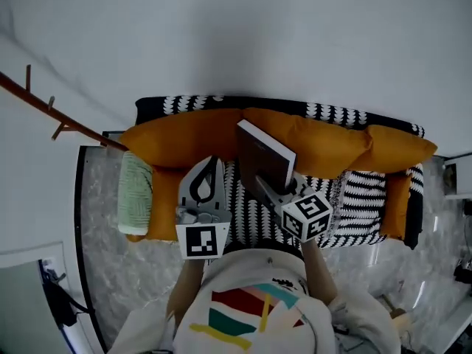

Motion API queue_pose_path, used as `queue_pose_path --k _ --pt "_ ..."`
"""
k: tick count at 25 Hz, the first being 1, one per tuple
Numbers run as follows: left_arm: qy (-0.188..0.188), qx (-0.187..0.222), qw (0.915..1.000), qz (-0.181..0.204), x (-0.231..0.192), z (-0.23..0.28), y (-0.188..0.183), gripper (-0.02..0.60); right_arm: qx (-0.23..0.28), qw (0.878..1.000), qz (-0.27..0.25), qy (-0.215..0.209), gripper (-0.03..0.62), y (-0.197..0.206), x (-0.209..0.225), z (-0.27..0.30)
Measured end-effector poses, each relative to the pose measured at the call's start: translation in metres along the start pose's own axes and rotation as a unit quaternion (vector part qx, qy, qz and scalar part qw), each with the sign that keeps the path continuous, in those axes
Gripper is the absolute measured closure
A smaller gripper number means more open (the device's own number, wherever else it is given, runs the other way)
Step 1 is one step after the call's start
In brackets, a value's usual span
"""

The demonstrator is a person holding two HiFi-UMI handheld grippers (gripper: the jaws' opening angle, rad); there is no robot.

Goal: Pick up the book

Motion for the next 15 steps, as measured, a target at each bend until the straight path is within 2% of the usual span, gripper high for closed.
queue_pose_path --k 4,7,11,15 --pt "0.028 0.029 0.9989 0.023 0.017 0.000 -0.021 0.587 0.074 0.996 -0.018 0.051 0.442 -0.027 -0.012 -0.048" --pt "0.042 0.050 0.9972 0.036 0.025 -0.001 -0.033 0.586 0.110 0.991 -0.024 0.071 0.442 -0.037 -0.018 -0.071" --pt "0.045 0.061 0.9964 0.038 0.036 -0.006 -0.042 0.586 0.140 0.986 -0.021 0.083 0.442 -0.038 -0.025 -0.087" --pt "0.039 0.078 0.9955 0.037 0.038 -0.014 -0.048 0.588 0.146 0.987 -0.016 0.066 0.441 -0.035 -0.035 -0.085"
Point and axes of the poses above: the fingertips, and each gripper's own axes: z forward along the fingers, x to its right, y out of its underside, the point moved 7 cm from there along -z, backward along the fingers, and after that the axes turned 13 degrees about -z, right-handed, at the moved point
